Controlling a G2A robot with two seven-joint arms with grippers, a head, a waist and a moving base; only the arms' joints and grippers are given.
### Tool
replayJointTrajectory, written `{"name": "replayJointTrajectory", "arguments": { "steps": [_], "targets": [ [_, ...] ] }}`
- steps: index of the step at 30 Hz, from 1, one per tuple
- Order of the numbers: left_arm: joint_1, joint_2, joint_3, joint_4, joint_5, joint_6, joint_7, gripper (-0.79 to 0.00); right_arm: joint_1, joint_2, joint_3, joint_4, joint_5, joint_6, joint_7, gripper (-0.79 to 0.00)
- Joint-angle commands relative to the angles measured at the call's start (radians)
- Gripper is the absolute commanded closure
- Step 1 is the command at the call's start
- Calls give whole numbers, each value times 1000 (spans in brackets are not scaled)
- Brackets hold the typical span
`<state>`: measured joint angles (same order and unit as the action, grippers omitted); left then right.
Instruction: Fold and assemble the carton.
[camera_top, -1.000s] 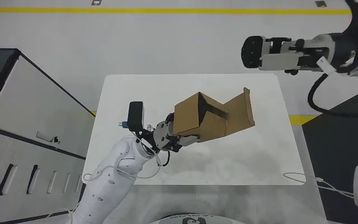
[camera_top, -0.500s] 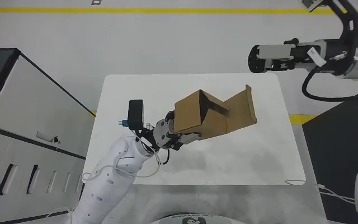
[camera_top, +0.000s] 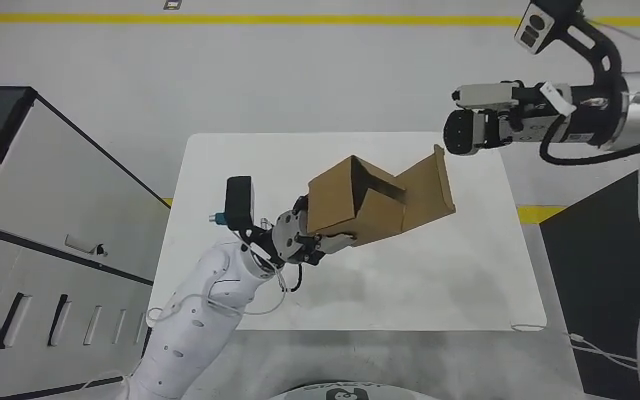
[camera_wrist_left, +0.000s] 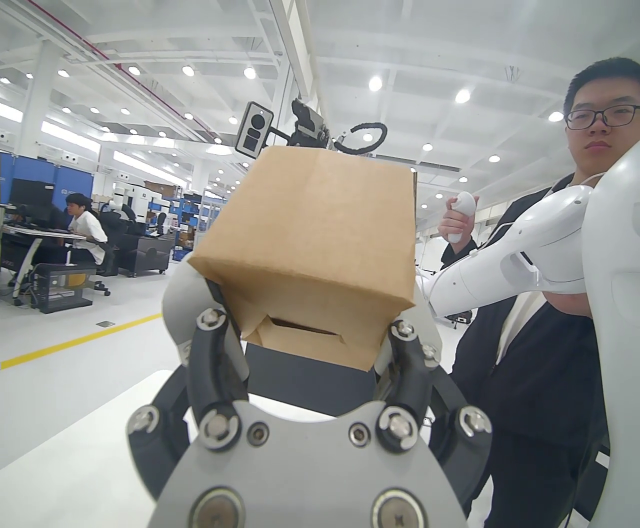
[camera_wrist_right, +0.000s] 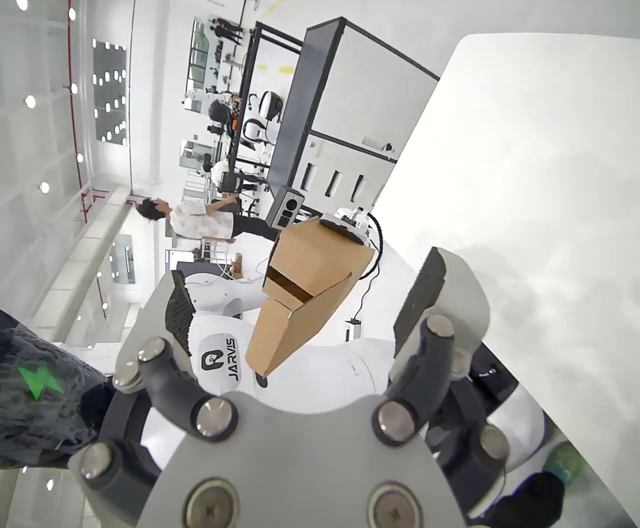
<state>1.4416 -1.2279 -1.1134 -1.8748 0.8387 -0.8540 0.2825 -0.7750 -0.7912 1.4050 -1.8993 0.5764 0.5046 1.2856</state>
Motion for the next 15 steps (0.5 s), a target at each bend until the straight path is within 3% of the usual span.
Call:
{"name": "replayJointTrajectory", "arguments": {
  "steps": [1,2,5,6,8,10,12,15],
  "targets": [
    [-1,-2,0,6,-13,7,15,0,-26,-1,-2,11,54,-12,-7,-785],
    [-3,-2,-1,9,-14,8,17,0,-37,-4,1,17,96,-24,-15,-751],
    [-4,-3,-3,13,-17,9,23,0,-61,-4,7,14,138,-41,-23,-443],
    [-4,-3,-3,14,-18,9,24,0,-65,-4,8,14,146,-46,-24,-382],
    [-8,-4,-4,17,-10,6,20,0,-74,-4,11,7,172,-65,-23,-379],
    [-9,-5,-1,18,-12,5,22,0,-77,-4,7,-1,183,-65,-16,-296],
    [-13,-5,-3,19,1,6,14,0,-77,-4,-3,-5,188,-63,-14,-286],
    [-13,-6,-1,19,0,4,17,0,-73,-3,-18,-5,184,-54,-13,-185]
  ]
}}
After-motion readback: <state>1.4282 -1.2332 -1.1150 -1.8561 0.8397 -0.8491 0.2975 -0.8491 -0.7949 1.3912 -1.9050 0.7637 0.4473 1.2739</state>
